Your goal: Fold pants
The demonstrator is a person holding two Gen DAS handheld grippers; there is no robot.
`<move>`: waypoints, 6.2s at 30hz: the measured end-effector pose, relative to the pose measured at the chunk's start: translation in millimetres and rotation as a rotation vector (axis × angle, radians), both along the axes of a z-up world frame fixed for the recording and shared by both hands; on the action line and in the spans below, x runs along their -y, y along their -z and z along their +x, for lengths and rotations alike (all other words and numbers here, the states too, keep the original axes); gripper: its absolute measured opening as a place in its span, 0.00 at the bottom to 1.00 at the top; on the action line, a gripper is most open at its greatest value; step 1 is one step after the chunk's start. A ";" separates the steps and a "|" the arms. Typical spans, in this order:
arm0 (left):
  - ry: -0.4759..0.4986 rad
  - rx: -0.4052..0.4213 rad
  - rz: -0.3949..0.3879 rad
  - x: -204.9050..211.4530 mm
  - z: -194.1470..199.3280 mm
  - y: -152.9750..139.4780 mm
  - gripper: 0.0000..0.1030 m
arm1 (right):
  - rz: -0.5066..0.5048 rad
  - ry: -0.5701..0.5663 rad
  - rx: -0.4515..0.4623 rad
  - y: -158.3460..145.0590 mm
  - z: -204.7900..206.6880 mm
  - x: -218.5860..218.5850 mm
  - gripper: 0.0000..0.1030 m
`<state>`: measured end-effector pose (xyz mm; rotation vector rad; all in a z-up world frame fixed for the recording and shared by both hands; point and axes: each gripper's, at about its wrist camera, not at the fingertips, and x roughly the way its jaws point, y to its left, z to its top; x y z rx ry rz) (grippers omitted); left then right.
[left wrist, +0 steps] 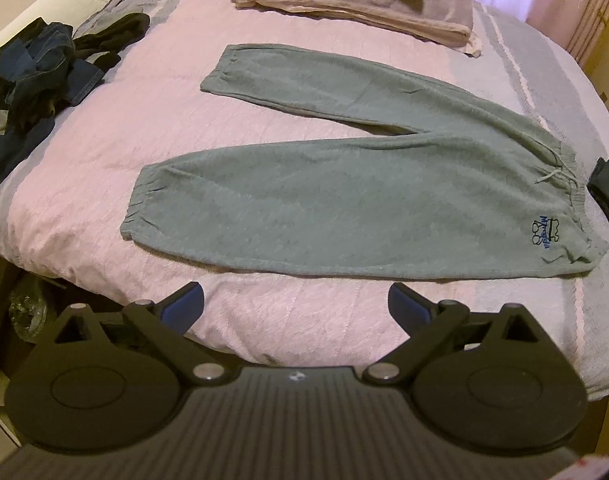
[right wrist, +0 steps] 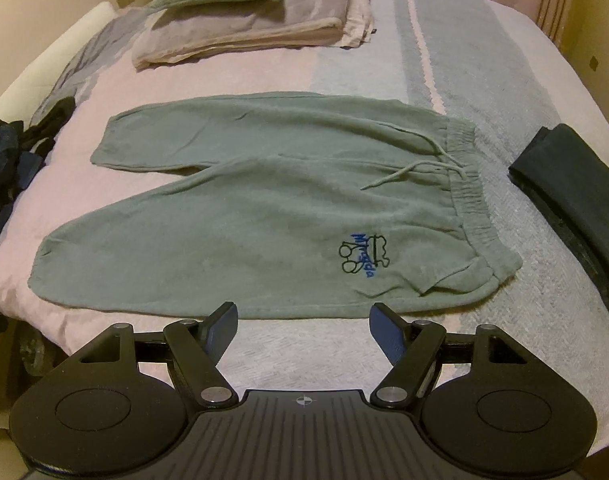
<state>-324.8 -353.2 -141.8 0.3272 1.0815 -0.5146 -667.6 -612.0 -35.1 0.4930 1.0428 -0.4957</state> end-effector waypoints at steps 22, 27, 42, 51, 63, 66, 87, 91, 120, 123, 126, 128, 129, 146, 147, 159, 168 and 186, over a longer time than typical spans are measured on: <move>0.153 0.014 -0.025 53.2 -13.3 -5.0 0.96 | -0.037 0.061 -0.057 -4.2 -29.6 23.9 0.68; 0.177 0.017 -0.021 63.9 -18.7 -5.9 0.96 | -0.032 0.080 -0.056 -3.6 -39.4 32.7 0.68; 0.229 0.031 -0.017 95.4 -30.9 -7.9 0.96 | -0.024 0.086 -0.047 -3.6 -55.8 55.2 0.68; 0.220 0.062 -0.017 111.4 -32.3 -13.8 0.96 | -0.037 0.031 -0.040 -0.5 -54.6 81.3 0.68; 0.358 0.135 -0.001 139.1 53.6 -21.3 0.96 | -0.082 -0.062 0.014 4.0 -3.7 145.3 0.68; 0.410 0.154 0.006 153.7 97.8 -17.4 0.96 | -0.095 -0.094 0.021 6.2 24.7 168.7 0.68; 0.871 0.139 0.229 285.6 473.0 167.1 0.70 | -0.148 -0.383 -0.099 151.1 235.3 311.2 0.56; 0.954 0.126 0.290 300.8 496.0 200.6 0.68 | -0.155 -0.413 -0.136 172.6 251.7 331.3 0.56; 1.111 0.178 0.279 261.4 470.7 149.2 0.03 | -0.126 -0.607 -0.271 178.9 238.7 367.9 0.04; 1.085 0.243 0.260 257.2 459.9 117.0 0.04 | -0.264 -0.558 -0.163 122.3 222.1 360.4 0.04; 1.038 0.383 0.211 245.4 441.1 64.5 0.03 | -0.460 -0.522 -0.069 74.6 188.3 322.9 0.04; 1.011 0.460 0.170 226.6 419.2 31.6 0.03 | -0.568 -0.509 -0.013 56.6 153.0 287.7 0.04; 1.000 0.489 0.144 211.1 404.3 15.6 0.03 | -0.604 -0.509 0.004 53.1 136.3 270.5 0.04; 0.895 0.218 0.306 -0.4 160.1 157.7 0.03 | -0.554 -0.524 0.014 162.3 4.6 132.6 0.26; 0.876 0.224 0.302 -2.3 159.4 156.5 0.03 | -0.527 -0.486 0.032 157.5 -3.6 129.0 0.35; 0.879 0.287 0.317 3.5 168.8 101.2 0.03 | 0.107 0.398 0.366 141.4 -73.2 176.4 0.52; 0.902 0.261 0.336 -2.7 175.8 88.9 0.03 | 0.569 0.817 0.500 155.4 -61.5 233.2 0.66; 0.907 0.224 0.244 -10.0 200.9 74.8 0.03 | 0.376 0.560 0.322 45.0 34.3 284.4 0.08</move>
